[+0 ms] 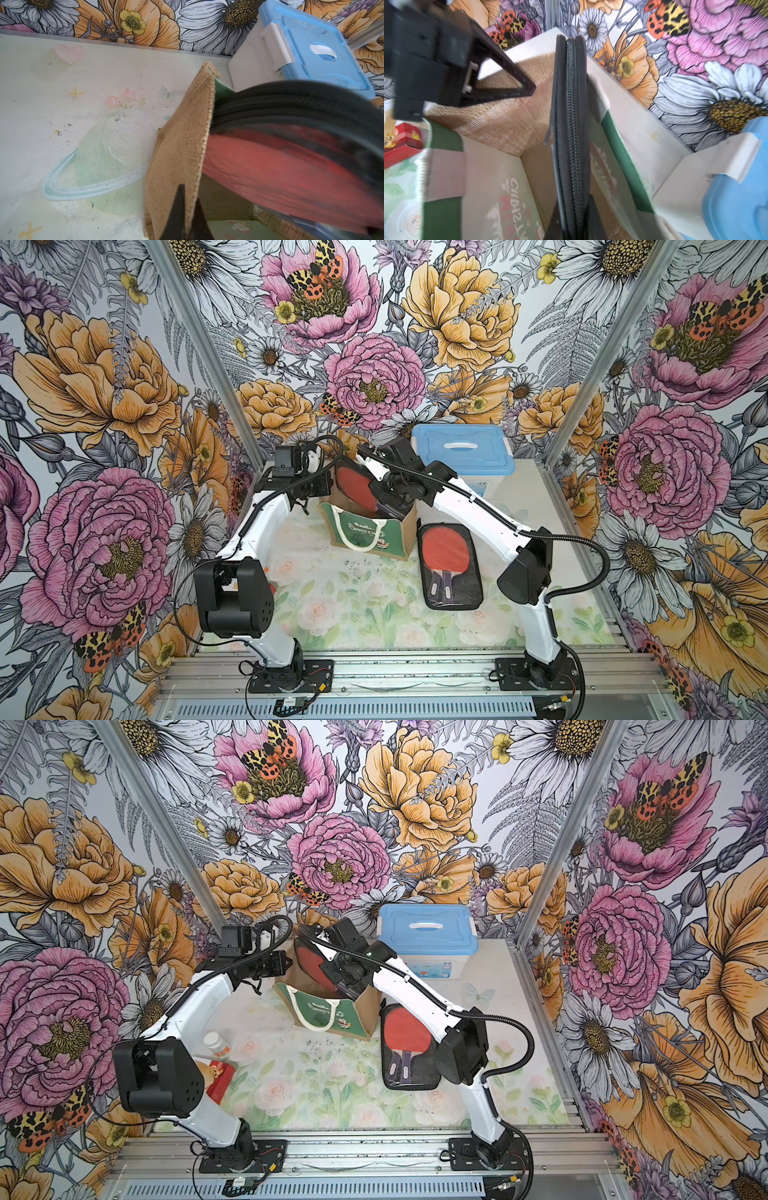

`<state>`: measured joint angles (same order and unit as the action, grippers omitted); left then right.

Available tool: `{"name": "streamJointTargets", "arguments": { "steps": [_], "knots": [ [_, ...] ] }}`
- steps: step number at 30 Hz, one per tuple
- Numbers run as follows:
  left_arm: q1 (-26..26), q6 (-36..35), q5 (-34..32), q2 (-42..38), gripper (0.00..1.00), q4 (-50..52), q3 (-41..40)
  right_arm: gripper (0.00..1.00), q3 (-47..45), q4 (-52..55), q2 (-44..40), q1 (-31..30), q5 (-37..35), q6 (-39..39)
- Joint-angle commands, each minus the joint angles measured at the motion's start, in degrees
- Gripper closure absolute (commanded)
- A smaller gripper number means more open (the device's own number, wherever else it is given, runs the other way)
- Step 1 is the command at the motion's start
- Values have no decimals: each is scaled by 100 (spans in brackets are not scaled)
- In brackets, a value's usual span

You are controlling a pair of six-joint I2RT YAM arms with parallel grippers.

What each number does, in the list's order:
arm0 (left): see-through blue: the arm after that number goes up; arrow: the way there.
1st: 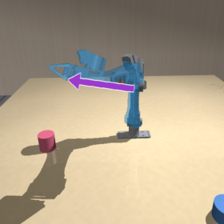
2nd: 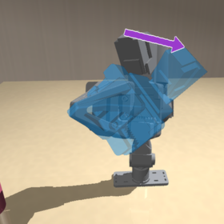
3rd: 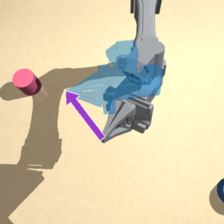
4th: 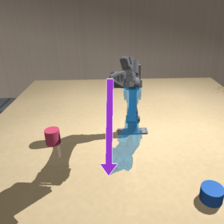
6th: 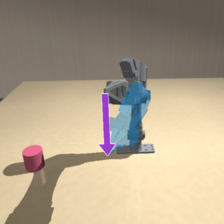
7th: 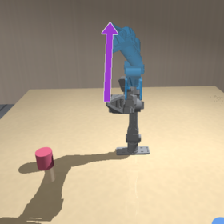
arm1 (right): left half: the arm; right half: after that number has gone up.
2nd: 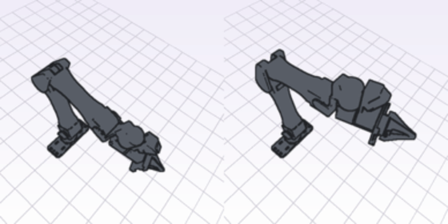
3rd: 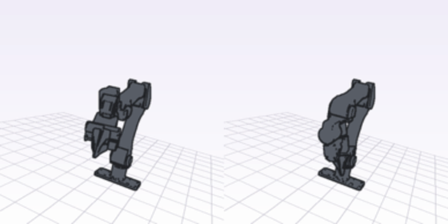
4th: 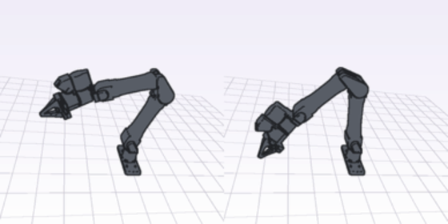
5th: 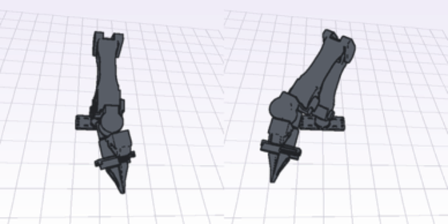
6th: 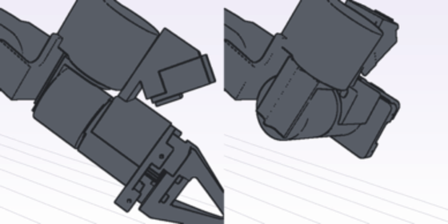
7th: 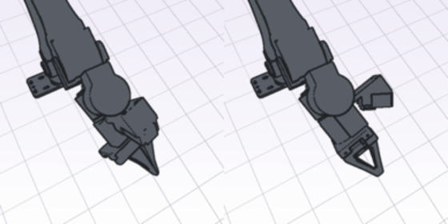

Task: Remove the ping pong set from the canvas bag
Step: Pick up the ping pong set from the canvas bag.

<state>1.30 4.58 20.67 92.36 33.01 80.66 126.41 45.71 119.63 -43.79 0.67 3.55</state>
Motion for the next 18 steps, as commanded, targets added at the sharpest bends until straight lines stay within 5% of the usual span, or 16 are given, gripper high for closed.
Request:
{"name": "streamJointTargets", "arguments": {
  "steps": [1,18],
  "knots": [
    [-129,121,184,84,100,-118,246,100,343,-365,-520,55,-93,45],
    [-121,236,149,85,97,-169,265,100,753,-379,-1308,71,-505,216]
  ]
}}
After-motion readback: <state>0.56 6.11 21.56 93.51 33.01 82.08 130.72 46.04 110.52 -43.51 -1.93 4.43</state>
